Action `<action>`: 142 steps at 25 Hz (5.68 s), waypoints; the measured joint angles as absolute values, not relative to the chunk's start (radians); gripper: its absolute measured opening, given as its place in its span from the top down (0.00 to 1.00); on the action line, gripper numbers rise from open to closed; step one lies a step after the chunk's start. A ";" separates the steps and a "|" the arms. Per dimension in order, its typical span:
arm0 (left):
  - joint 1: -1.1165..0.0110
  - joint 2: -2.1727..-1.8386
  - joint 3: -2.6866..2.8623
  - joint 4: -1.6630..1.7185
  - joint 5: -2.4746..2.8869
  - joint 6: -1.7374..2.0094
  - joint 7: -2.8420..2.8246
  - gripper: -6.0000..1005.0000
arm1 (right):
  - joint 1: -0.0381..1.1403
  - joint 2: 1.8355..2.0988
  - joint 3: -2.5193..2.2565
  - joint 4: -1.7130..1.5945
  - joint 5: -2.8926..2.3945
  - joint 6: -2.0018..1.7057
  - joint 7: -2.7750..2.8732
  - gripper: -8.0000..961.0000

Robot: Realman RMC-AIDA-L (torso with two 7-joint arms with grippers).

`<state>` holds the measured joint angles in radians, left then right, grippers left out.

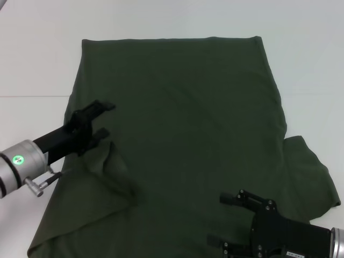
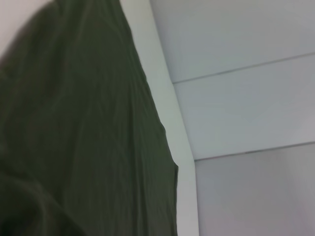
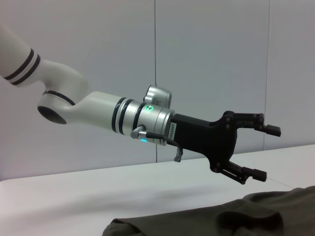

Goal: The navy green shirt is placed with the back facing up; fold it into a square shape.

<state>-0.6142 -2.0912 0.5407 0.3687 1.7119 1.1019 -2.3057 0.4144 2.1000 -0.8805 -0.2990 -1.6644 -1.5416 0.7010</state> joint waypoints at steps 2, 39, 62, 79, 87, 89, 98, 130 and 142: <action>-0.626 -2.093 0.541 0.369 1.713 1.104 -2.297 0.12 | 0.414 2.100 -0.881 -0.299 -1.664 -1.542 0.701 0.07; -0.289 -2.058 0.553 0.796 2.111 1.633 -1.258 0.12 | 0.410 2.094 -0.880 -0.305 -1.592 -1.540 0.796 0.06; -0.347 -2.010 0.501 0.822 2.202 1.835 -1.253 0.12 | 0.574 2.040 -0.632 -1.399 -2.362 -1.767 2.516 0.07; -0.366 -2.032 0.502 0.818 2.182 1.827 -1.223 0.12 | 0.633 1.997 -0.565 -1.119 -2.783 -1.718 2.703 0.07; -0.365 -2.035 0.502 0.815 2.179 1.826 -1.217 0.12 | 0.641 2.007 -0.574 -1.058 -2.783 -1.581 2.703 0.07; -0.366 -2.035 0.502 0.814 2.178 1.826 -1.217 0.12 | 0.646 2.007 -0.577 -1.023 -2.780 -1.555 2.699 0.07; -0.367 -2.039 0.502 0.814 2.167 1.824 -1.203 0.12 | 0.653 2.011 -0.609 -0.927 -2.777 -1.441 2.688 0.07; -0.368 -2.042 0.489 0.817 2.163 1.821 -1.193 0.12 | 0.672 2.020 -0.658 -0.871 -2.784 -1.370 2.687 0.08; -0.368 -2.043 0.489 0.816 2.163 1.819 -1.190 0.12 | 0.669 2.025 -0.714 -0.872 -2.785 -1.362 2.698 0.36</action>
<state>-0.3682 -2.0433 0.4893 0.8160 2.1629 1.8192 -1.1903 0.6694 2.0246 -0.7140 -0.8724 -2.7854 -1.3622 2.6976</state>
